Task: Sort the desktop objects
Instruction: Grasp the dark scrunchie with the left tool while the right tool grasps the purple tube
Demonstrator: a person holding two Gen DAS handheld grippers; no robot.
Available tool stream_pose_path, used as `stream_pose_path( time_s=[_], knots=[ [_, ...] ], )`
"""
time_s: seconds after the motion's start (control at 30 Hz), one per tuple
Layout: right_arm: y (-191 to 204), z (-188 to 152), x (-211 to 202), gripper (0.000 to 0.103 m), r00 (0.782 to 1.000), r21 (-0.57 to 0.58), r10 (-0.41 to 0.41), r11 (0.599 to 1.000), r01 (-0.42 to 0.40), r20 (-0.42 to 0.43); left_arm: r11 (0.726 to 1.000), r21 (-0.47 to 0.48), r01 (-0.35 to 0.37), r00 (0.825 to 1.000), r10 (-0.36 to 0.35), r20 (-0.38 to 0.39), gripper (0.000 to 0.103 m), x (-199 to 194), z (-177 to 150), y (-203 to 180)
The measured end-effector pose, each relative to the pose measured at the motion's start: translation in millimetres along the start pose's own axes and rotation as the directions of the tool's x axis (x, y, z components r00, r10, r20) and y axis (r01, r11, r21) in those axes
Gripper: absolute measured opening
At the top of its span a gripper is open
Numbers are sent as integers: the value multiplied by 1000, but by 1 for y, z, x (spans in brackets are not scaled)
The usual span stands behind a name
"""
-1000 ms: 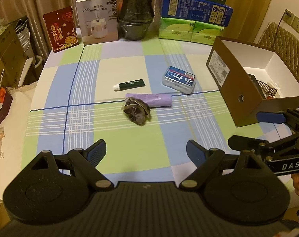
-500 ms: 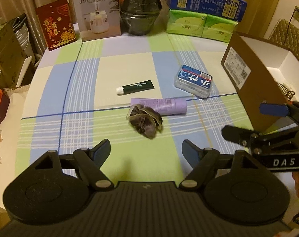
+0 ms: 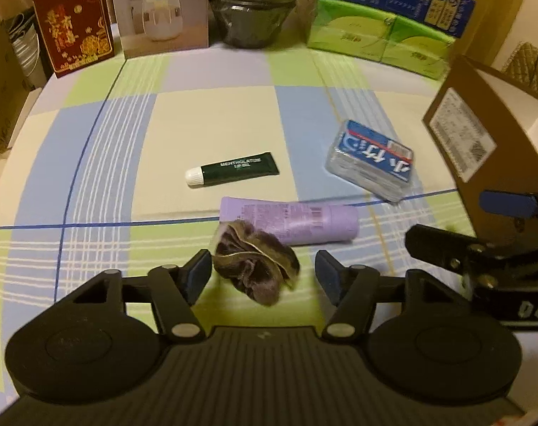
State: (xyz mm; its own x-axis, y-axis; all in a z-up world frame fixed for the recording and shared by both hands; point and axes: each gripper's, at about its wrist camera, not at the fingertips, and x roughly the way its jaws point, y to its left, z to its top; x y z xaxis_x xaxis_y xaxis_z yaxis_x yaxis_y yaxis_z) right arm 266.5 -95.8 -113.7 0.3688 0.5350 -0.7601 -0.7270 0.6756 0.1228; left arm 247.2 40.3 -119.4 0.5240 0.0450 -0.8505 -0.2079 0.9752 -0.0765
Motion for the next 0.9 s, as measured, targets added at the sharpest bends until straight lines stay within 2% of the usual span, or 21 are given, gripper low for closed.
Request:
stream_pose_path(
  time_s=[0.23,0.33,0.4,0.63,0.7,0.73,0.8,0.9],
  knots=[
    [13,5,24,92,998,-85,65,994,-66,-12,999,-36,13,1000,-14,-28,30,12,-1,24],
    [24,7,37,89,994,-144,105,984,-107,-27,999,-37,-10,1000,9,-22,28,8,-3,39],
    [32,6,46,83,992,-195,123,973,-127,-36,999,-45,-29,999,28,-25,28,6,-3,50],
    [60,-3,74,69,989,-399,136,905,-149,-60,992,-104,-76,997,72,-39,29,-2,-7,89],
    [66,-8,80,55,991,-456,115,880,-135,-71,991,-110,-81,996,76,-41,29,-4,-9,93],
    [68,-10,80,51,991,-481,115,867,-133,-67,990,-112,-81,996,77,-42,29,-5,-9,94],
    [69,-12,77,34,988,-498,131,853,-156,-86,990,-115,-79,996,75,-43,29,-6,-10,94],
    [69,-14,72,29,982,-466,134,866,-181,-133,991,-106,-76,996,71,-45,29,-7,-11,91]
  ],
)
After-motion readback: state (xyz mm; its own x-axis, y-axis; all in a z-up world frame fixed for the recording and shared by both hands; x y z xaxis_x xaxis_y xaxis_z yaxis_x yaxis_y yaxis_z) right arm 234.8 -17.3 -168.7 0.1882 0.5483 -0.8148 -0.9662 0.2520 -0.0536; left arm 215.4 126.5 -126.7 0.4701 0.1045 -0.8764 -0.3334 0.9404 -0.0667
